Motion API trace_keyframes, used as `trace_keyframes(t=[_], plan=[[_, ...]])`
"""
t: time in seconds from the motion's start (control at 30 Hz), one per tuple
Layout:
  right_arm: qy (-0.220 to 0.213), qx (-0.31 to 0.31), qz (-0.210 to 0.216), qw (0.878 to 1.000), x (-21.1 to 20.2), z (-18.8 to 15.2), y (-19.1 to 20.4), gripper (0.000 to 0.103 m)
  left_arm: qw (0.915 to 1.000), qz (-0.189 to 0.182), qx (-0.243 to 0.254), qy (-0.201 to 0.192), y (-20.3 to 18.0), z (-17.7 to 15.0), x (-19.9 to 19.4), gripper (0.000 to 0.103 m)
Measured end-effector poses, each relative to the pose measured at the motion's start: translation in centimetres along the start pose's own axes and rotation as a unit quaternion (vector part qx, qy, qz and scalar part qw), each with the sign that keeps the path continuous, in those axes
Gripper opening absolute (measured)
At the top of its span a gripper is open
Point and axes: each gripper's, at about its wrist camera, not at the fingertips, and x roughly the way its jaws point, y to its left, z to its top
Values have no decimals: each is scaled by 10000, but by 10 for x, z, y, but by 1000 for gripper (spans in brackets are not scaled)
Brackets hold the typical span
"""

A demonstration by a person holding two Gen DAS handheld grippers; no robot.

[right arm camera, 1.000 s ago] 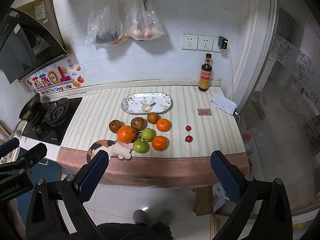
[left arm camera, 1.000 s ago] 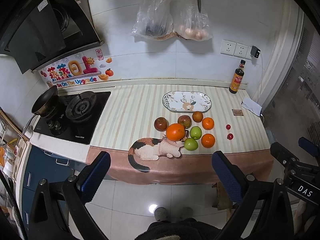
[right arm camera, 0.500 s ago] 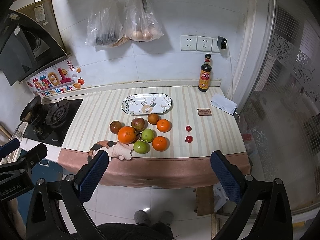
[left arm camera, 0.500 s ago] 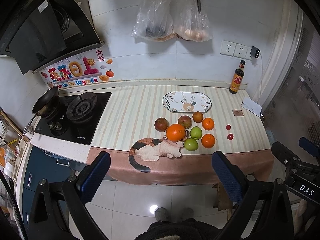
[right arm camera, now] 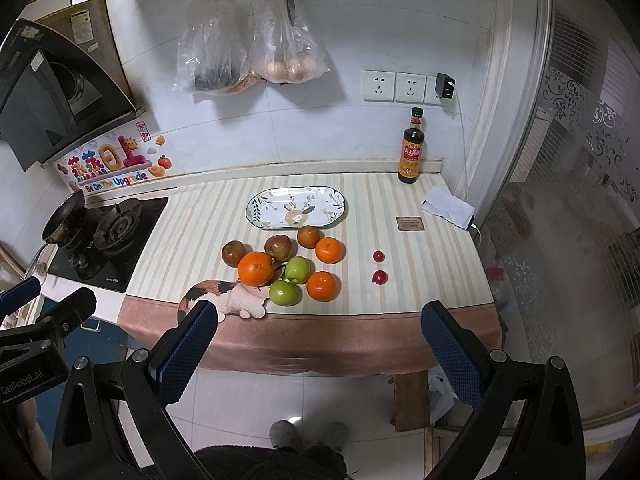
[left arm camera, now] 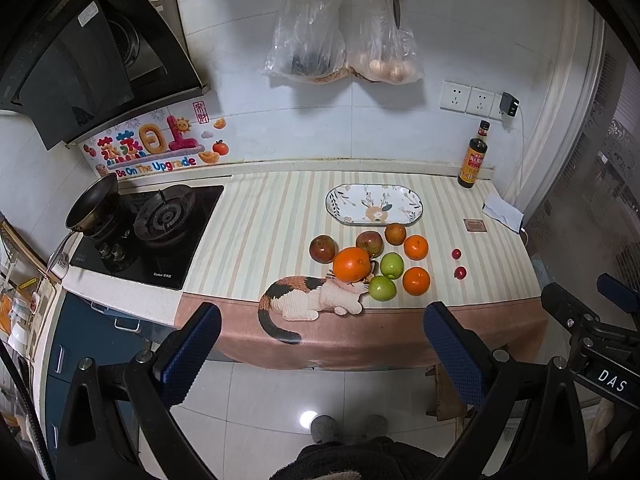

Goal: Organize fruits

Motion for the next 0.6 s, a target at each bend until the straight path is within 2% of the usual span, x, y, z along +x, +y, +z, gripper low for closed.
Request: trace_keyframes(t=[0.6], plan=[[-2, -4, 19, 10000, 0, -2, -2, 103, 10000, -13, 5, 2, -2, -1, -3, 103]])
